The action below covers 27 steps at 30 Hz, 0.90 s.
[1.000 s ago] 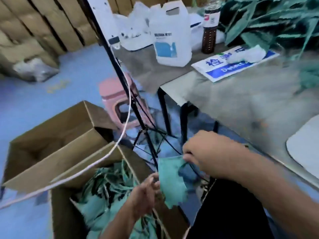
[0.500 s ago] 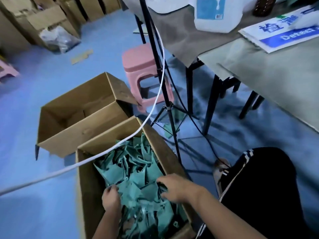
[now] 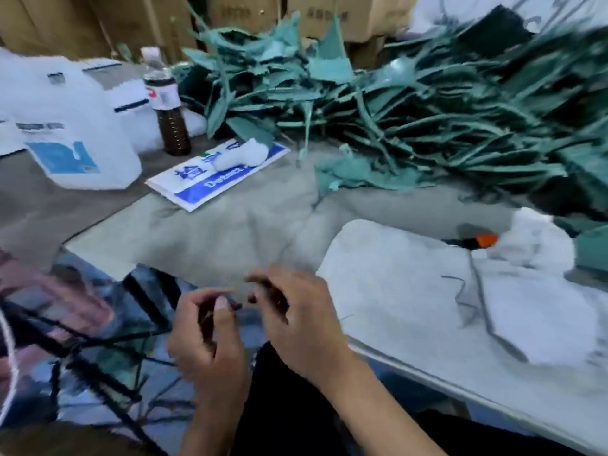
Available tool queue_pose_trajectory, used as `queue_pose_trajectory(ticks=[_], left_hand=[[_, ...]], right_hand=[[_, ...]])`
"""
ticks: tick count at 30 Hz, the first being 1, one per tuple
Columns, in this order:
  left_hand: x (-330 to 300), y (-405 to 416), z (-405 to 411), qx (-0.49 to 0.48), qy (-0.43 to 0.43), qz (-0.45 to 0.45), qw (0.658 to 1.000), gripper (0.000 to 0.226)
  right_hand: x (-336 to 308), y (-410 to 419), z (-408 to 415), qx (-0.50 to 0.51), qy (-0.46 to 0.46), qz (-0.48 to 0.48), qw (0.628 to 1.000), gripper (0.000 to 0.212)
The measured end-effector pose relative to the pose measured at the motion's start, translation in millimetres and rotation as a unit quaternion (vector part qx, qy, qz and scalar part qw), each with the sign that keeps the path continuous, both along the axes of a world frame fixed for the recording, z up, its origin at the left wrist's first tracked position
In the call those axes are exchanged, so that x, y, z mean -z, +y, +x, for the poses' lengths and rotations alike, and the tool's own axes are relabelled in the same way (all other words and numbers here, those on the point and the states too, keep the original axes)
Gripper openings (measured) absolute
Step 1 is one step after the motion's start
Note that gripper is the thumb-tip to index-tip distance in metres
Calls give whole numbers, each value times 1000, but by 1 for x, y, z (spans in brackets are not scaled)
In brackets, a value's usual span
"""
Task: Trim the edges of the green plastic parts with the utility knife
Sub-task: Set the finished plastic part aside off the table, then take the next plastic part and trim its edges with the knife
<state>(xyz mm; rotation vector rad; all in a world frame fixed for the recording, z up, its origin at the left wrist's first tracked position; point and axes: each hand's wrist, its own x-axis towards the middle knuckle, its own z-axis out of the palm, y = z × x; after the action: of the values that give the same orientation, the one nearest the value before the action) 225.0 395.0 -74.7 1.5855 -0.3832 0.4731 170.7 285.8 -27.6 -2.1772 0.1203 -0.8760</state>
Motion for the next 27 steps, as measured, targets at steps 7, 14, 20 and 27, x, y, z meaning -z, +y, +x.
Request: queue_pose_trajectory(ticks=[7, 14, 20, 27], left_hand=[[-60, -198, -48, 198, 4, 7, 980, 8], [-56, -318, -69, 271, -2, 156, 950, 16], [-44, -363, -61, 273, 59, 209, 937, 14], [-61, -363, 1, 75, -202, 412, 885, 40]], right_hand=[[-28, -167, -100, 351, 21, -45, 935, 20], [-43, -254, -144, 480, 357, -85, 797, 24], [-60, -289, -134, 530, 400, -120, 738, 35], [-52, -310, -93, 323, 529, -236, 749, 25]])
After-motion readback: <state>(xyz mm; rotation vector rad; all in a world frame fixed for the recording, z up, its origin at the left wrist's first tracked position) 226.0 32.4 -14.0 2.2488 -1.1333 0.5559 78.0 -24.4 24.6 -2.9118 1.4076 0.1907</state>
